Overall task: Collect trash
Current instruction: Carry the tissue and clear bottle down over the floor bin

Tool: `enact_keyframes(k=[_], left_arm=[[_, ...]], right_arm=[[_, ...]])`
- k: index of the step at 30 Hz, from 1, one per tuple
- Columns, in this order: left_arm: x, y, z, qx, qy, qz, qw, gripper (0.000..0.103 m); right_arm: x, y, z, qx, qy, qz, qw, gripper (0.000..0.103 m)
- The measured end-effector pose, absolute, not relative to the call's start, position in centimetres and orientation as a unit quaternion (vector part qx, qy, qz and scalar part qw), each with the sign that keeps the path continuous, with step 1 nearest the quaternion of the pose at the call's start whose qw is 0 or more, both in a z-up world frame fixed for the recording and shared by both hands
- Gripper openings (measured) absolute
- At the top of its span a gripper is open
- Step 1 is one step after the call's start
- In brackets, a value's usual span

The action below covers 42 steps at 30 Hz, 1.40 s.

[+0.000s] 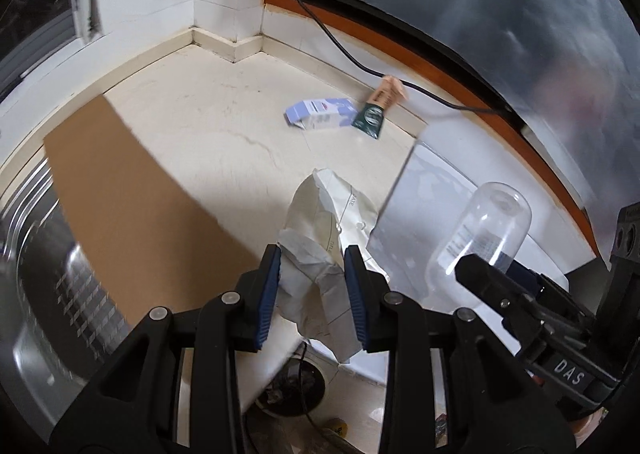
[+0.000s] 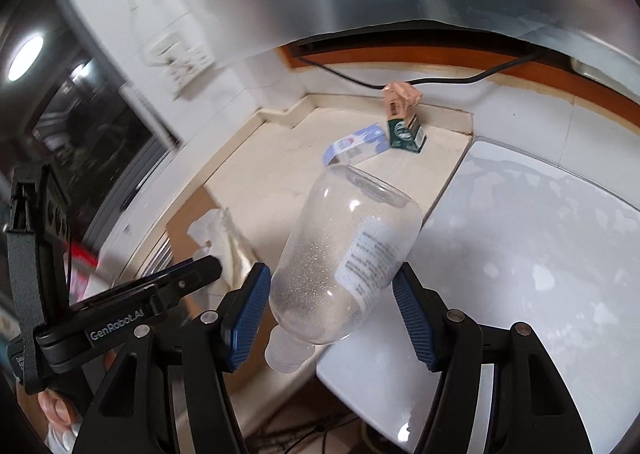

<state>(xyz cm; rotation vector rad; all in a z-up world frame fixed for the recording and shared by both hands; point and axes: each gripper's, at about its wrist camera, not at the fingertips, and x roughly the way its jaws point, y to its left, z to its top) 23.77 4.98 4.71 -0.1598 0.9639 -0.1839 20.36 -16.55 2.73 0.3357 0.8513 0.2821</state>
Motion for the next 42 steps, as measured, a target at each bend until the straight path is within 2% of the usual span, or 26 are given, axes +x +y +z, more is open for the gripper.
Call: enact_keyframes(k=[11, 22, 30, 36, 42], left_arm=[[8.2, 0.9, 2.5, -0.060, 0.449, -0.039, 0.891, 0.029], [-0.7, -1.3, -4.2, -0.015, 0.474, -0.017, 0.880, 0.029], [-1.5, -1.2, -13.6, -0.010, 0.523, -0.045, 0.851, 0.029], [-1.3, -0.1, -24.9, -0.024, 0.573, -0.074, 0.816, 0.030], [-0.7, 0.6, -38.0, -0.041, 0.619, -0.085, 0.780, 0.030]], right_arm=[[6.2, -17.3, 1.0, 0.084, 0.428, 0.220, 0.872, 0.062], [-4.8, -16.6, -8.0, -0.031, 0.457, 0.239, 0.856, 0.062], [-8.4, -16.3, -20.1, -0.031, 0.502, 0.231, 0.833, 0.062], [-9.3, -15.8, -31.7, -0.037, 0.535, 0.209, 0.818, 0.063], [-8.6, -16.6, -45.2, 0.004, 0.592, 0.177, 0.786, 0.062]])
